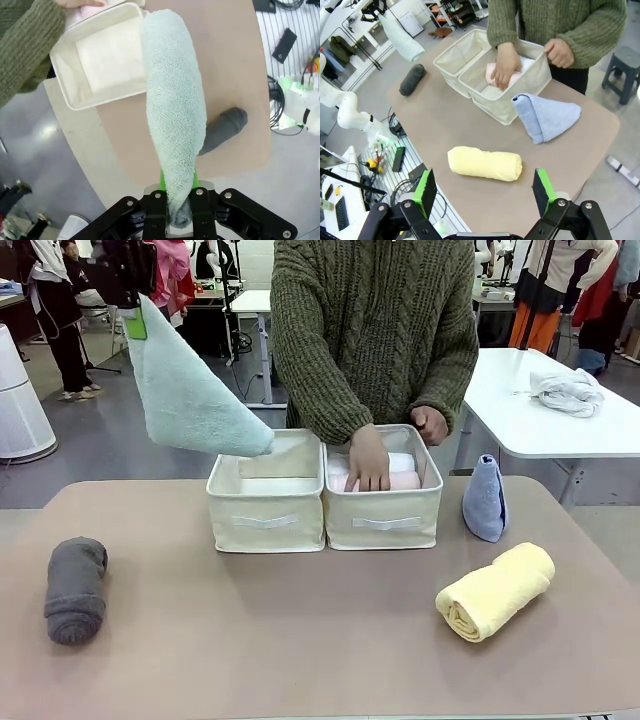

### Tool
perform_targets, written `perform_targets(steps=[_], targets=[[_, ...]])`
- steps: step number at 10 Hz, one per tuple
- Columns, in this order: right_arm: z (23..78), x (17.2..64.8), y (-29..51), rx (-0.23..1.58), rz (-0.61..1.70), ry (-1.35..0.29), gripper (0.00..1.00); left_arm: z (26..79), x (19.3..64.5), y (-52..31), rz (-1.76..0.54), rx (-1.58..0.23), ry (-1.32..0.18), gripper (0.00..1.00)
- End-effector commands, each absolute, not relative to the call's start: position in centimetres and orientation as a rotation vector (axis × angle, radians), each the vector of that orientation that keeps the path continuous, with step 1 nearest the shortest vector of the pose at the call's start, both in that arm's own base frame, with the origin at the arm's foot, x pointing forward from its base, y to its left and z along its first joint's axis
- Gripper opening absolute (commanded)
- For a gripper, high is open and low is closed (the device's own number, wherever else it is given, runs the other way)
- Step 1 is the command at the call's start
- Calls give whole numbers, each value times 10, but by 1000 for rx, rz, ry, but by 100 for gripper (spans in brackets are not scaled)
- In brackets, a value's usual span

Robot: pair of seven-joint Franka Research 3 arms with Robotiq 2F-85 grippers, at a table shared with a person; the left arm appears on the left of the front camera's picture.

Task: Sort the towels based on their folding style.
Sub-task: Pick up one triangle-folded towel and place it in the left Fabric basket.

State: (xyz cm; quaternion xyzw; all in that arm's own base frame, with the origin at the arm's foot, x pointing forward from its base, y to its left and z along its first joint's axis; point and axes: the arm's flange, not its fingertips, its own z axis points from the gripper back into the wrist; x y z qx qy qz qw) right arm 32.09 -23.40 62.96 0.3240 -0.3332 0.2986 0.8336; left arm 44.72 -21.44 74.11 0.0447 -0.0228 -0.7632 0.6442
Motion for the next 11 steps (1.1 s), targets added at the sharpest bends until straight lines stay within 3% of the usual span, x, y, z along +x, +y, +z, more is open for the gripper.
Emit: perform_targets(steps=[1,7,11], targets=[[628,321,-235,698,648,-721,100,753,437,-195,-1709,97,-71,15],[628,321,-235,698,648,-721,100,738,448,-213,-1746,96,-42,15],[628,321,-235,698,648,-721,100,700,545,-269,-1726,85,-43,15]])
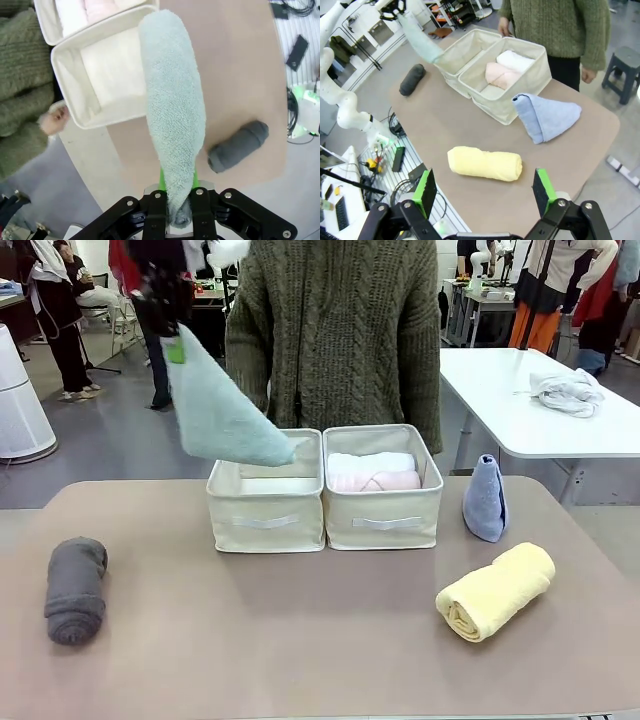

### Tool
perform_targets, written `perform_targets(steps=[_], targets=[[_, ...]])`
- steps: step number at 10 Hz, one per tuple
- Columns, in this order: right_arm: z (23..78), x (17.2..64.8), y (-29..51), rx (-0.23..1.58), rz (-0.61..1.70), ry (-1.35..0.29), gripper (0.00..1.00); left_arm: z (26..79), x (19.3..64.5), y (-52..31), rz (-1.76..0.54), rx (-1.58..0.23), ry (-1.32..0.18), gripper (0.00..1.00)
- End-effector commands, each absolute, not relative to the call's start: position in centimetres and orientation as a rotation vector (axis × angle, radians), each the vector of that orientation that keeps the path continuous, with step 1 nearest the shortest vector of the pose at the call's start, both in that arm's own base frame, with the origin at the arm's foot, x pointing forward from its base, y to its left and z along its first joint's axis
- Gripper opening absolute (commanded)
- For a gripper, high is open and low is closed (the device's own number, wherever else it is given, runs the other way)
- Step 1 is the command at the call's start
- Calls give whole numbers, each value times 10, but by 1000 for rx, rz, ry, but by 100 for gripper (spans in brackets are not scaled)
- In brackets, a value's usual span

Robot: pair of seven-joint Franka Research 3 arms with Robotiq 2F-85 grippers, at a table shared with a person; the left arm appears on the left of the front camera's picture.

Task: Sort the towels based on their folding style.
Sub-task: Pick up one triangle-folded towel and place it in the left Fabric basket.

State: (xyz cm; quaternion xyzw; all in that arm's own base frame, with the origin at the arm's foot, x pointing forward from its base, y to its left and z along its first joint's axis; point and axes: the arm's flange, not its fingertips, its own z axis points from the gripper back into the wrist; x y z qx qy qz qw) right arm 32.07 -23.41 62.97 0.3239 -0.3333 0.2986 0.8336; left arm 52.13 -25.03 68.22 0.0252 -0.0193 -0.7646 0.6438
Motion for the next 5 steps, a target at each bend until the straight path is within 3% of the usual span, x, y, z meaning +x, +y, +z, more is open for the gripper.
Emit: perform_targets(steps=[1,5], targets=[[628,321,-235,698,648,-721,100,684,558,-277,-1721,52,-23,15],[628,321,-235,698,648,-721,100,627,590,-284,-1705,8,42,15]])
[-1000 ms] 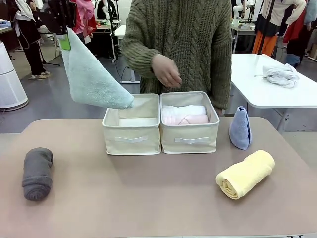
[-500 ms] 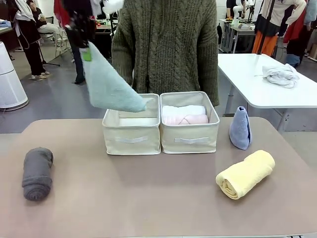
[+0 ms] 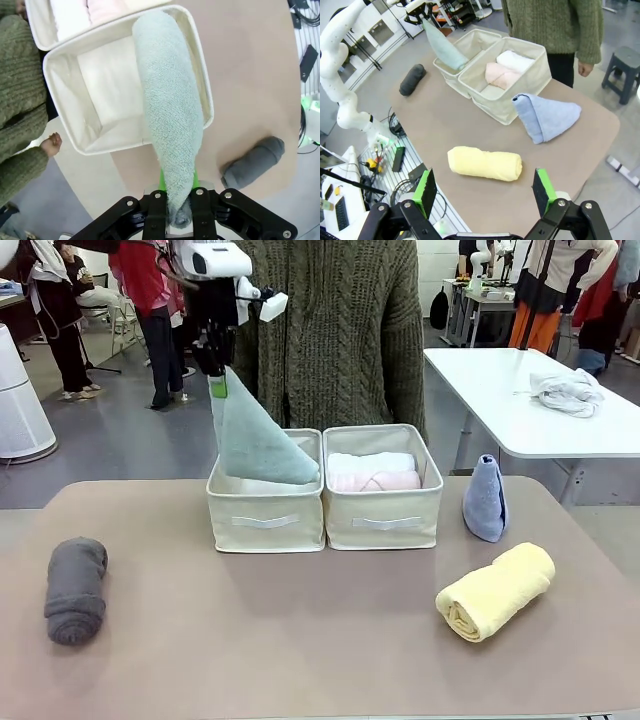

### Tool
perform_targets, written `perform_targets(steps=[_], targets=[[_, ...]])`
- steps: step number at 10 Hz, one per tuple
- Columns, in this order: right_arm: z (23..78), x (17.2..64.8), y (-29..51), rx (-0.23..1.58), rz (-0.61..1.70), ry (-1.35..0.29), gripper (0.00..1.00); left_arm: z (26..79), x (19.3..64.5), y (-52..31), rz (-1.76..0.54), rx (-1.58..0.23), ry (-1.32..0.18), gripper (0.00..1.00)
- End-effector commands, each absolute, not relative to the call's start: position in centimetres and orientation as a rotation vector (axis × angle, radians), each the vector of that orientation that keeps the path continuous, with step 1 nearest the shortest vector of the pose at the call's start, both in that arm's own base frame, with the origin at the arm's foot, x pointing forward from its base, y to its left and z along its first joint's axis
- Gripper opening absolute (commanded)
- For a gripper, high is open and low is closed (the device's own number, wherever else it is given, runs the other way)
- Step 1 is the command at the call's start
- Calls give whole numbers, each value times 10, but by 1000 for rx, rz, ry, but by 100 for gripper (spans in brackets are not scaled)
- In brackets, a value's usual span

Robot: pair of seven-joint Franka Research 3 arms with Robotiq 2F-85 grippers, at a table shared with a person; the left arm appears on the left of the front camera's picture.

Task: Sort the towels based on their folding style.
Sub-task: Pick up one triangle-folded towel and place it in the left Fabric basket.

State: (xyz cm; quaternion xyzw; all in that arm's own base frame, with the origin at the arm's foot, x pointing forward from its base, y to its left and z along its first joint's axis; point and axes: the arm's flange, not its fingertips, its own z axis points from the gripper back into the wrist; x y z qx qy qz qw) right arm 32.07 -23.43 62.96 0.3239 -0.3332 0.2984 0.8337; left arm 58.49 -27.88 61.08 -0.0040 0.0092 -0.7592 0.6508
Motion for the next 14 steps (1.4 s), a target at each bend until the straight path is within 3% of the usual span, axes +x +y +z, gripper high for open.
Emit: perform_targets(steps=[1,14], targets=[[628,321,-235,698,648,-721,100,615,595,-286,-1700,9,49,15],[628,321,-235,698,648,-721,100,452,579,-310,-1675,15,275,15]])
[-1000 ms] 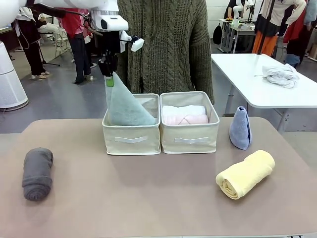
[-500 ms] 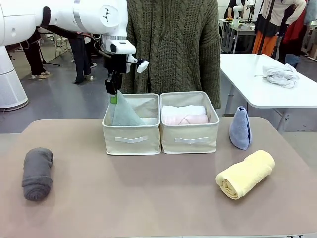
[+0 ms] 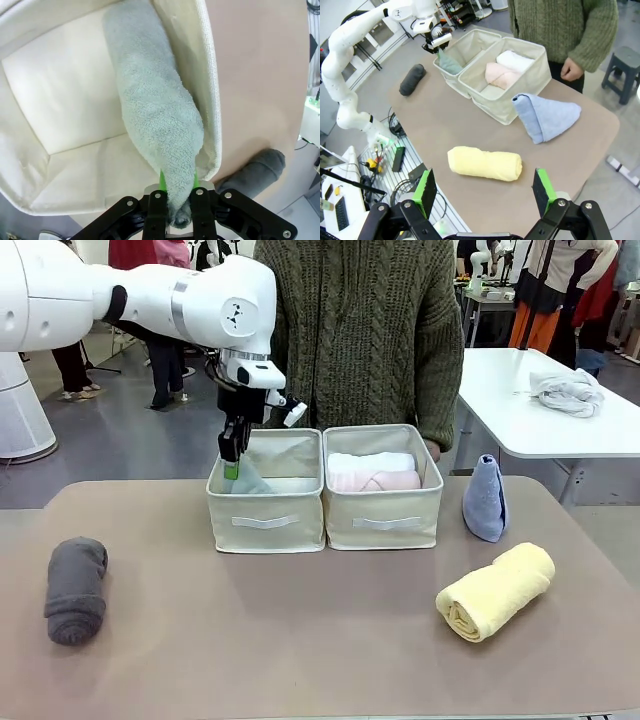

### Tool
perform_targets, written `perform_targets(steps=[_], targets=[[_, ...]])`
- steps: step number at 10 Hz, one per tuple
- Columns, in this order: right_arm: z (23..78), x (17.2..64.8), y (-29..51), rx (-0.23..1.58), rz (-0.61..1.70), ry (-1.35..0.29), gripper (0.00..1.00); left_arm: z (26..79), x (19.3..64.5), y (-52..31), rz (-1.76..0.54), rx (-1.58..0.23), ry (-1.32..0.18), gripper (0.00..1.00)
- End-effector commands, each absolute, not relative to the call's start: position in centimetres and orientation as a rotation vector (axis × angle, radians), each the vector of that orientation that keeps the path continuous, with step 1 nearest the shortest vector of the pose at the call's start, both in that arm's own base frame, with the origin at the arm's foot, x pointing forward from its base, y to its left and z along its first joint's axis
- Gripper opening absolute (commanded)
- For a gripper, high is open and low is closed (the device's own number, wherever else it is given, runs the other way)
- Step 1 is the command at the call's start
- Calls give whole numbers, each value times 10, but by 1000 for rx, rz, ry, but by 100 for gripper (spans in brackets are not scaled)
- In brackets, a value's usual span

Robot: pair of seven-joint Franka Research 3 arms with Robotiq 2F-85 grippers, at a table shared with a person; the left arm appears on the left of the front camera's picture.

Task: Sort the towels based on their folding style.
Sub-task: Pick up one triangle-folded towel and place it in the left Fabric basket.

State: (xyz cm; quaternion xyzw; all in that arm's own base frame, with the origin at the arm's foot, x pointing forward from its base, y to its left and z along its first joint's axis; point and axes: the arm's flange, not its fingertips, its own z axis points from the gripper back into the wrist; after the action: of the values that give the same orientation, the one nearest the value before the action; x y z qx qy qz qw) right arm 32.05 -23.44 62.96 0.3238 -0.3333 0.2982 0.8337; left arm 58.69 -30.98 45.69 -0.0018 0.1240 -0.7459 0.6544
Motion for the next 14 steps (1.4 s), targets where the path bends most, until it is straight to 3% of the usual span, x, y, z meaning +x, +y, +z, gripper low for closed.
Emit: perform_targets(steps=[1,2,3,4,5,6,12,14], targets=[[628,321,-235,698,648,-721,100,451,579,-309,-1673,14,275,15],[628,321,-235,698,648,-721,100,451,577,-309,-1676,11,264,75],[628,321,-235,698,648,-721,100,453,579,-309,-1686,13,265,75],[628,321,-235,698,648,-721,100,454,579,-308,-1687,11,268,100],[628,321,-235,698,648,-721,100,454,576,-307,-1683,11,265,78],[628,321,-235,698,648,-721,100,458,578,-305,-1688,11,265,100],[628,321,-235,698,648,-721,100,478,572,-293,-1674,-30,237,100],[628,321,-235,698,648,-721,100,549,549,-255,-1681,-127,92,100]])
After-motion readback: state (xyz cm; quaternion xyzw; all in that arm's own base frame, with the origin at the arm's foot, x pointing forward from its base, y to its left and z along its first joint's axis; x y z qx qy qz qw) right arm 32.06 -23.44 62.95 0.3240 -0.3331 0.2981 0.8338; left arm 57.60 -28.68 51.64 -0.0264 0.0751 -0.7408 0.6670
